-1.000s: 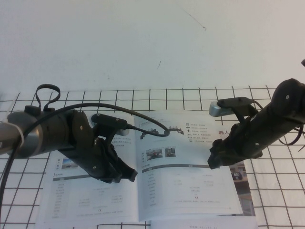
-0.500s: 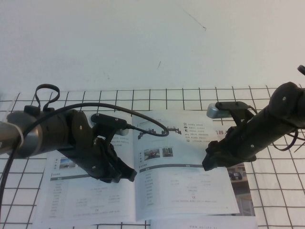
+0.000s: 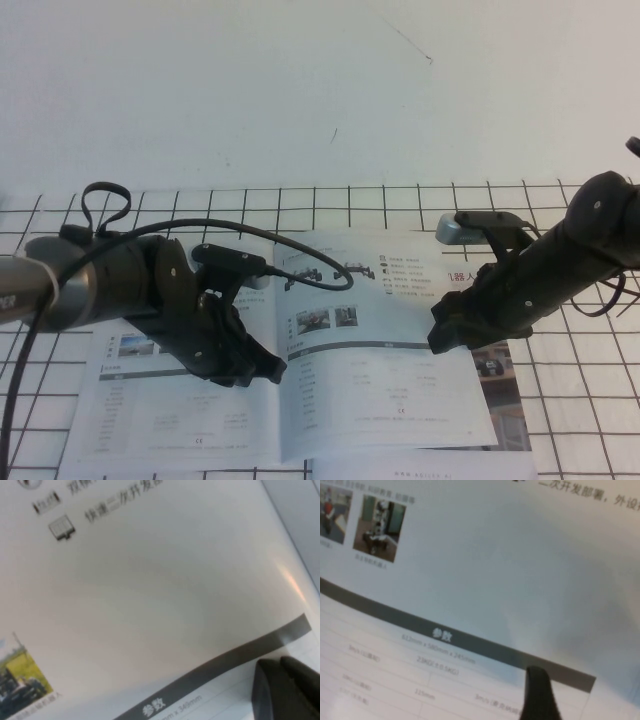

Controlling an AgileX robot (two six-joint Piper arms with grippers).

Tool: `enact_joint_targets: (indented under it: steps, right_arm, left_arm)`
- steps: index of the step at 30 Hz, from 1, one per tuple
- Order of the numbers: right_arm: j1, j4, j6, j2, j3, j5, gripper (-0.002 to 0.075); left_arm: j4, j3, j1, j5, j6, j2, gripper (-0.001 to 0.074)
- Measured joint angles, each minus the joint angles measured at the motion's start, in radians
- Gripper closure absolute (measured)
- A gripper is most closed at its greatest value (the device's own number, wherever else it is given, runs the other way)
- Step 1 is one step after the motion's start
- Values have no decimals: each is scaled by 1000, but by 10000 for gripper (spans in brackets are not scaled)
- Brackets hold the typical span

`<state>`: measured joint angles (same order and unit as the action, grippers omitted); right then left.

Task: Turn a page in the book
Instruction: Open the closed book

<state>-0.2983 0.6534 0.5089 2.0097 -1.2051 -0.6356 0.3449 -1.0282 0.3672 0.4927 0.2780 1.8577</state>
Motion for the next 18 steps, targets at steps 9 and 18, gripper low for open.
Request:
enact_joint_targets:
  steps: [9,18]
  right_arm:
    - [1,41,48,4,0,-2,305]
    - [1,238,181,23,4,-25,305]
  left_arm:
    - [44,-11,-1,2,23,58,738]
    - [100,-11,-5,8,97,64,738]
